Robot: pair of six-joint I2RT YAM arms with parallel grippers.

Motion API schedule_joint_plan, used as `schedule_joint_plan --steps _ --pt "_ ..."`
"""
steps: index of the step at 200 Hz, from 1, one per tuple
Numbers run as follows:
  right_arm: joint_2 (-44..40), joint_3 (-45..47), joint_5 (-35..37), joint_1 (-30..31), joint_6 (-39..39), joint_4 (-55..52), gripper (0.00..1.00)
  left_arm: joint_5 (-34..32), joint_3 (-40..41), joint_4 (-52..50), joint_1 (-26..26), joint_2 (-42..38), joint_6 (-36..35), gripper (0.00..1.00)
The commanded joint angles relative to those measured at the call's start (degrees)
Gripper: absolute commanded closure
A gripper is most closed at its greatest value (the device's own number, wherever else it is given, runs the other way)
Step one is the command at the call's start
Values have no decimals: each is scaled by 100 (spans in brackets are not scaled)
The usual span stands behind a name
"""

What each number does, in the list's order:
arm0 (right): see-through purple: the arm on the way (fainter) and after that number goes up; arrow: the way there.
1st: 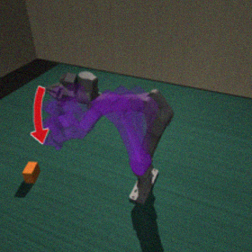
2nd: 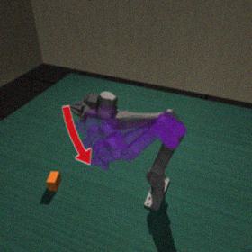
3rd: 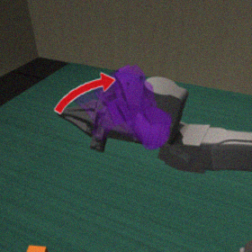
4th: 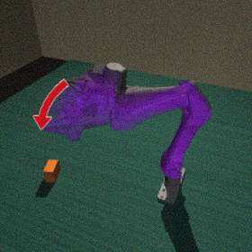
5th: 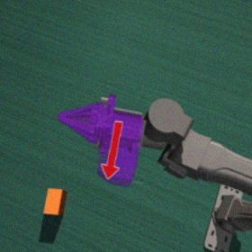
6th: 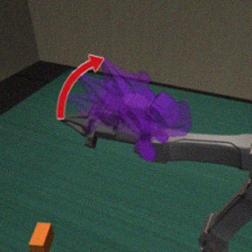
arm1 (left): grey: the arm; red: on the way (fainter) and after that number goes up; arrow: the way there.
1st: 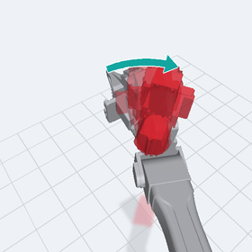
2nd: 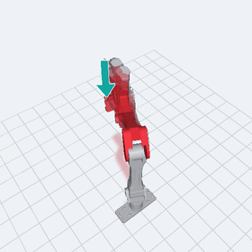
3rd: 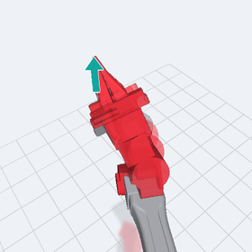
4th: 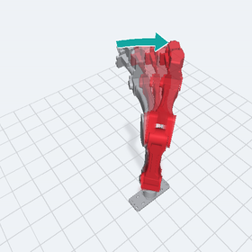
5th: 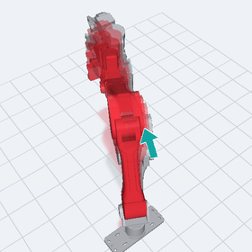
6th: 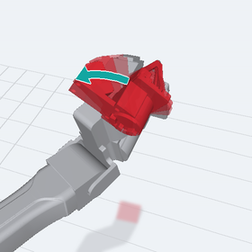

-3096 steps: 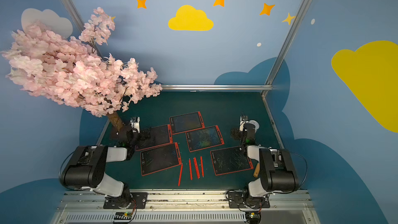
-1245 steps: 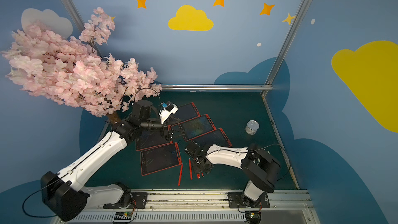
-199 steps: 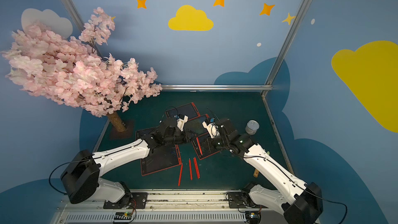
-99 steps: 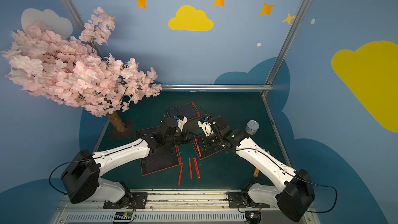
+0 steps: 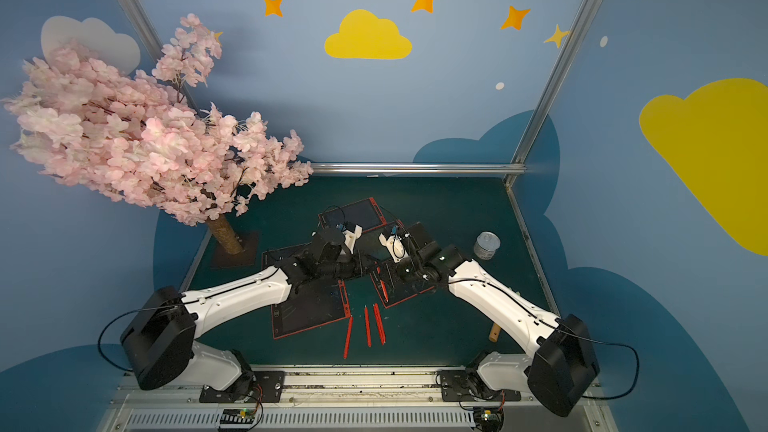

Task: Place the stylus back onto the writing tablet
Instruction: Pick up the stylus from the center of the board.

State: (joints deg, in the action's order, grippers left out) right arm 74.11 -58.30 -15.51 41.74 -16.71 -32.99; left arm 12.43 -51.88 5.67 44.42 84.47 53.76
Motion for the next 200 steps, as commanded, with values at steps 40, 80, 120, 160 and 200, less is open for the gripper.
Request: schedule_joint_plan --steps 40,80,120,160,200 --pt "200 -189 -18 34 -74 91 75 56 -174 66 22 60 -111 97" --pt "313 -254 -22 34 -71 51 78 58 -146 123 6 87 -74 97" --pt "588 -487 -23 36 -20 -235 87 268 -155 175 -13 141 -50 97" --pt "690 -603 -18 1 96 -357 94 382 -204 39 -142 99 -64 97" --pt "675 -486 -126 -41 81 -214 94 500 -148 12 -293 -31 -57 97"
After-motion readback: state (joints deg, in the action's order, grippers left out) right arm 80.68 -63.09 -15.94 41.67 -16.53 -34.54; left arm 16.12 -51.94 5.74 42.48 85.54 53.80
